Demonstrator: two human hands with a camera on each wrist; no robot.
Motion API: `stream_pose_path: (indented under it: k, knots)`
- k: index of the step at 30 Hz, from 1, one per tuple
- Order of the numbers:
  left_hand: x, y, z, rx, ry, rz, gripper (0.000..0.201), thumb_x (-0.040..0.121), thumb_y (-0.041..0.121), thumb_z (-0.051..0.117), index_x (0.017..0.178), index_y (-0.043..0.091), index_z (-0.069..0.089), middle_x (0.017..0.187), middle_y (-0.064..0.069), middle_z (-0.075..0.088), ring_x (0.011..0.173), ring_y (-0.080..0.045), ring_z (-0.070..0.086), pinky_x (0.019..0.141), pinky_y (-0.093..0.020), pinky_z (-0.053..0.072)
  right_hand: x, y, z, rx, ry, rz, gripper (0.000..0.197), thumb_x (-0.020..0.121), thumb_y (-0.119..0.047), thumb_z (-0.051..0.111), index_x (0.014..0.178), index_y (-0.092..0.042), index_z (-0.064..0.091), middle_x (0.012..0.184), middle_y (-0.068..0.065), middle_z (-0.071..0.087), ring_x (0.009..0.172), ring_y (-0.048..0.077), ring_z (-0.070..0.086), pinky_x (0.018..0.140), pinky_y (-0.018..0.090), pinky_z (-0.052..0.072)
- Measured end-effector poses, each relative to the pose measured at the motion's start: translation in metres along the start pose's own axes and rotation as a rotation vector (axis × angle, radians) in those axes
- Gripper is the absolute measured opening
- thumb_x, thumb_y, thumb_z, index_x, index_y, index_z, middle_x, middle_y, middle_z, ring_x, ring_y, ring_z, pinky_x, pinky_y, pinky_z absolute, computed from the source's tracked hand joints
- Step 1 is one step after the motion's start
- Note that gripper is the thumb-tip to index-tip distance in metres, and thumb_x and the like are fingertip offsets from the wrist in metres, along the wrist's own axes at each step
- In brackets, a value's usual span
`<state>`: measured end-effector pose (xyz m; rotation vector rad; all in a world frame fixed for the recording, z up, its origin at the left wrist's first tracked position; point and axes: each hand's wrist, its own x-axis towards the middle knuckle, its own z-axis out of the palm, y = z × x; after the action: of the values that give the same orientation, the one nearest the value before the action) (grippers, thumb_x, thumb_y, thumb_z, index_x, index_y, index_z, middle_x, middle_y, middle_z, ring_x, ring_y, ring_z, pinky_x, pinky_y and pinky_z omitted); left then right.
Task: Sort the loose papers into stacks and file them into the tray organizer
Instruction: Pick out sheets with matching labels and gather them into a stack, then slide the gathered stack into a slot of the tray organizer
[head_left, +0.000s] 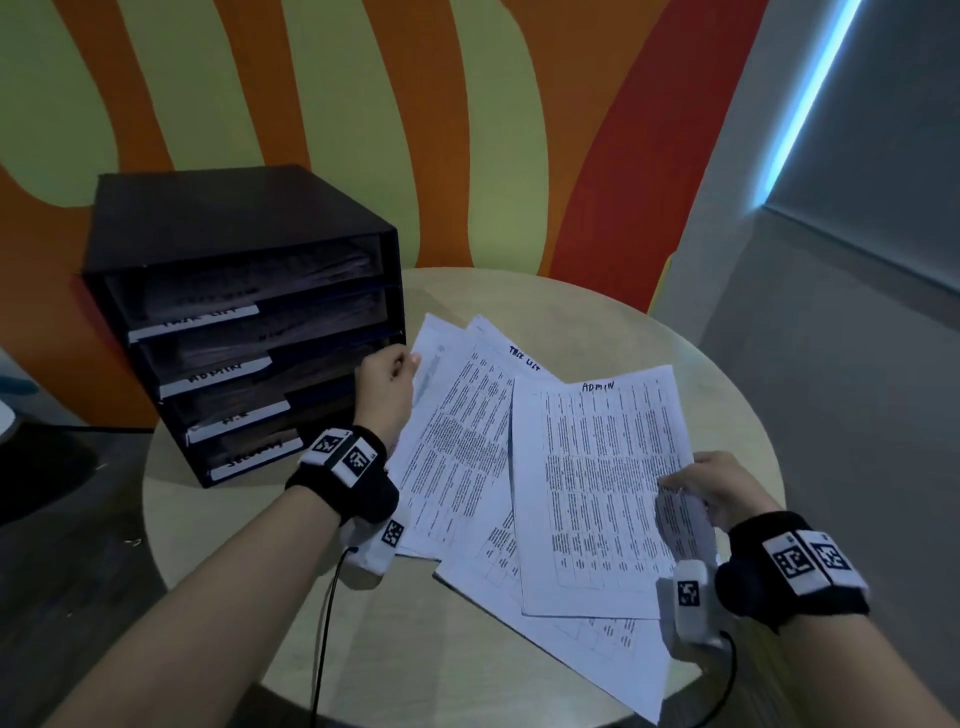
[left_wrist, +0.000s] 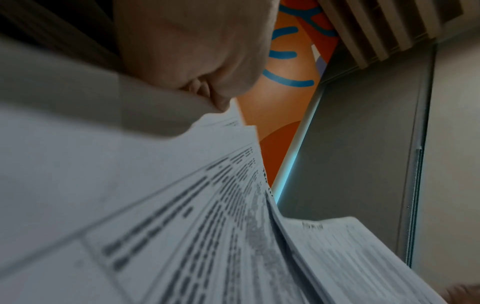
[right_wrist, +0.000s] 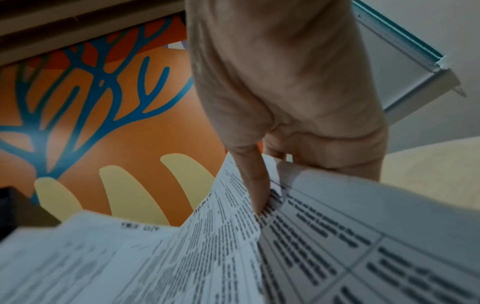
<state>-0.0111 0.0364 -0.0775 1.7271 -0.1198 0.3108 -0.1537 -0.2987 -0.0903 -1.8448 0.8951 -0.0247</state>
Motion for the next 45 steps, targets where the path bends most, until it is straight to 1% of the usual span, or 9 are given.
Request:
stream_pose_path:
  k: [7,15,18,22,25,29,32,39,45]
  knots:
    - [0.012,0.01,-0.019,0.182,0.209,0.29,0.019,0.098,0.014,0.05,0.083,0.005,0.059,0.063,-0.021,0.054,0.058,-0.02,0.042,0.056,-0.034,0.037,0.002,-0.003,0.012,-0.068,0.046,-0.051,0.012,0.08,0.016,0.063,0.083,0.006,0.066,0.072,0.017,0.064,0.075,0.034,0.062,0.071,0.037,0.046]
    - [0.012,-0.006,-0.011,0.315,-0.104,0.004,0.016,0.101,0.005,0.042,0.087,0.009,0.05,0.066,-0.002,0.047,0.063,-0.019,0.043,0.051,-0.026,0.029,-0.013,-0.011,0.014,0.185,-0.014,-0.191,0.017,0.085,0.014,0.059,0.099,0.009,0.067,0.092,0.023,0.069,0.084,0.037,0.066,0.084,0.046,0.051]
    - [0.012,-0.019,-0.006,0.391,-0.285,-0.177,0.016,0.1,0.008,0.043,0.113,0.008,0.053,0.106,-0.011,0.062,0.097,-0.029,0.059,0.077,-0.033,0.048,-0.019,-0.022,0.017,0.291,-0.017,-0.245,0.023,0.088,0.011,0.057,0.109,0.009,0.064,0.098,0.019,0.069,0.088,0.034,0.066,0.087,0.046,0.051]
    - [0.001,-0.009,-0.004,0.394,-0.318,-0.027,0.076,0.093,0.048,0.058,0.152,0.013,0.025,0.155,-0.005,0.03,0.142,-0.024,0.027,0.115,-0.042,0.028,-0.031,-0.043,0.023,0.401,-0.018,-0.339,0.016,0.09,0.006,0.058,0.101,-0.001,0.067,0.101,0.015,0.07,0.095,0.035,0.067,0.094,0.052,0.051]
    - [-0.01,0.024,-0.002,0.024,-0.403,-0.027,0.09,0.083,0.039,0.073,0.151,0.013,0.022,0.147,-0.003,0.042,0.135,-0.018,0.039,0.109,-0.035,0.035,-0.046,-0.063,0.034,0.482,-0.046,-0.443,0.015,0.091,0.004,0.057,0.098,-0.005,0.067,0.104,0.013,0.071,0.098,0.033,0.068,0.093,0.05,0.052]
    - [-0.016,0.065,0.0,-0.227,-0.321,0.08,0.036,0.089,-0.001,0.065,0.121,0.005,0.051,0.12,-0.009,0.063,0.107,-0.019,0.063,0.092,-0.03,0.05,-0.069,-0.095,0.053,0.574,-0.091,-0.628,0.018,0.092,0.004,0.055,0.101,-0.007,0.066,0.105,0.009,0.071,0.103,0.029,0.067,0.094,0.047,0.051]
    - [-0.013,0.076,-0.011,-0.302,-0.209,0.122,0.032,0.088,-0.007,0.062,0.117,0.003,0.055,0.114,-0.01,0.064,0.098,-0.015,0.065,0.09,-0.026,0.054,-0.08,-0.107,0.064,0.542,-0.134,-0.728,0.022,0.093,0.002,0.056,0.1,-0.017,0.065,0.108,0.003,0.071,0.107,0.025,0.065,0.096,0.044,0.05]
    - [-0.017,0.03,-0.037,-0.063,-0.243,-0.009,0.017,0.096,0.007,0.055,0.11,0.0,0.063,0.111,-0.016,0.069,0.1,-0.027,0.069,0.089,-0.052,0.055,-0.077,-0.108,0.075,0.344,-0.098,-0.705,0.061,0.079,-0.006,0.077,0.131,-0.012,0.046,0.116,0.002,0.064,0.103,0.013,0.064,0.095,0.043,0.052]
    - [-0.011,0.06,-0.057,0.272,-0.113,0.457,0.019,0.093,0.001,0.05,0.1,0.005,0.067,0.09,-0.009,0.07,0.081,-0.025,0.065,0.068,-0.031,0.05,-0.091,-0.144,0.051,0.098,0.178,-1.081,0.09,0.07,-0.015,0.084,0.143,-0.021,0.031,0.137,0.003,0.047,0.127,0.01,0.043,0.106,0.021,0.031]
